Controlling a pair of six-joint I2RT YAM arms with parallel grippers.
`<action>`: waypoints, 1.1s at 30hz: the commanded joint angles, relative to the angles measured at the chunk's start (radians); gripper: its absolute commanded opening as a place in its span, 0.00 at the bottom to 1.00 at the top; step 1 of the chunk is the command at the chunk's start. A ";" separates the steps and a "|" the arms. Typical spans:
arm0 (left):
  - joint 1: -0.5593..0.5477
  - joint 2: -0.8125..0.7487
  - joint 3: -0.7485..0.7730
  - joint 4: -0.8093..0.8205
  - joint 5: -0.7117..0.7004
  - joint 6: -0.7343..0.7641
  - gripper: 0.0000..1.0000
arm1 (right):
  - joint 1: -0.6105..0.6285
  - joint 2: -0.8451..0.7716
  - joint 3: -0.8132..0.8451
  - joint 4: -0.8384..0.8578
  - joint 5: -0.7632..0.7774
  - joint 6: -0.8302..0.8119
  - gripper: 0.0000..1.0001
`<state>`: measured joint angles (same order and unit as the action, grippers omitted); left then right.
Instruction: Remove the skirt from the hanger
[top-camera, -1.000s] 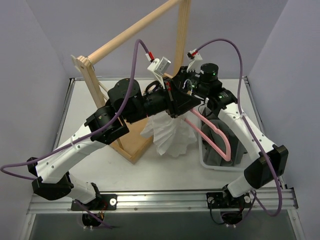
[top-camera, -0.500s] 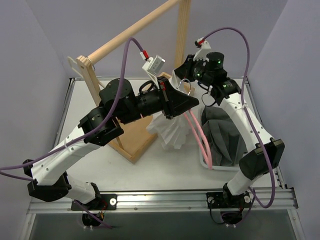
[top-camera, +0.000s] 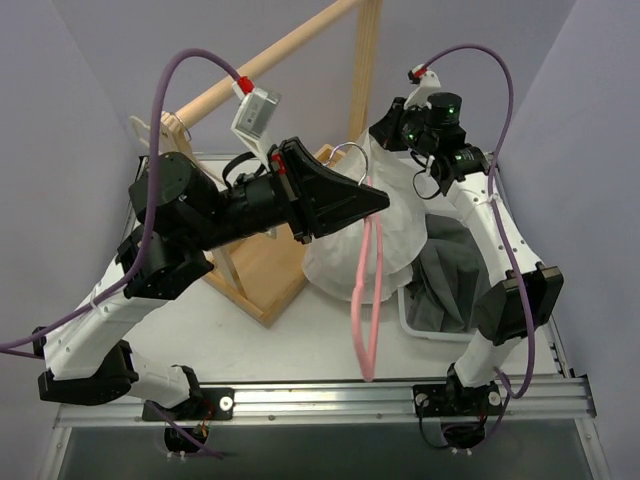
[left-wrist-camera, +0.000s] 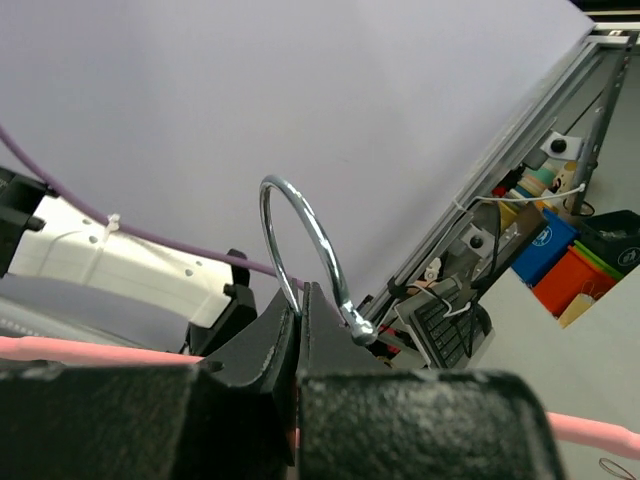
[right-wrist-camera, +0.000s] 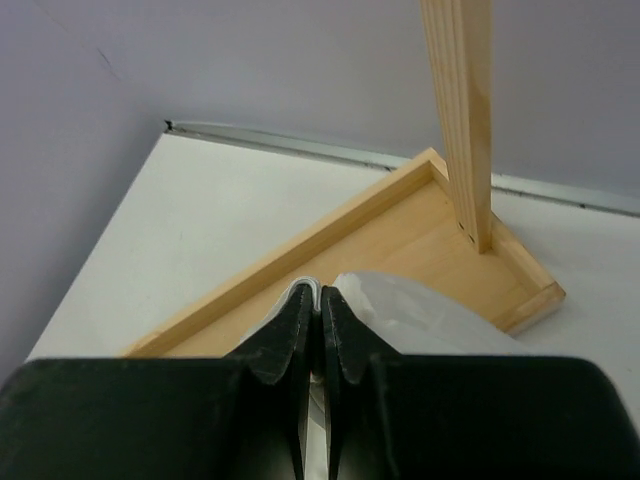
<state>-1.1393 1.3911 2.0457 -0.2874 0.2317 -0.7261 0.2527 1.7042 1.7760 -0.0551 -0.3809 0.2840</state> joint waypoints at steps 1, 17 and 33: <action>0.000 0.005 0.080 0.028 0.032 -0.007 0.02 | -0.012 -0.006 0.045 -0.030 0.077 -0.071 0.00; 0.000 -0.063 -0.173 -0.183 -0.213 0.180 0.02 | -0.038 -0.190 0.375 -0.247 0.068 -0.103 0.00; 0.012 0.016 -0.232 -0.184 -0.259 0.258 0.02 | -0.038 -0.377 0.505 -0.485 0.349 -0.301 0.00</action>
<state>-1.1355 1.4132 1.8069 -0.5175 -0.0257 -0.4847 0.2119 1.3556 2.2440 -0.5587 -0.1131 0.0425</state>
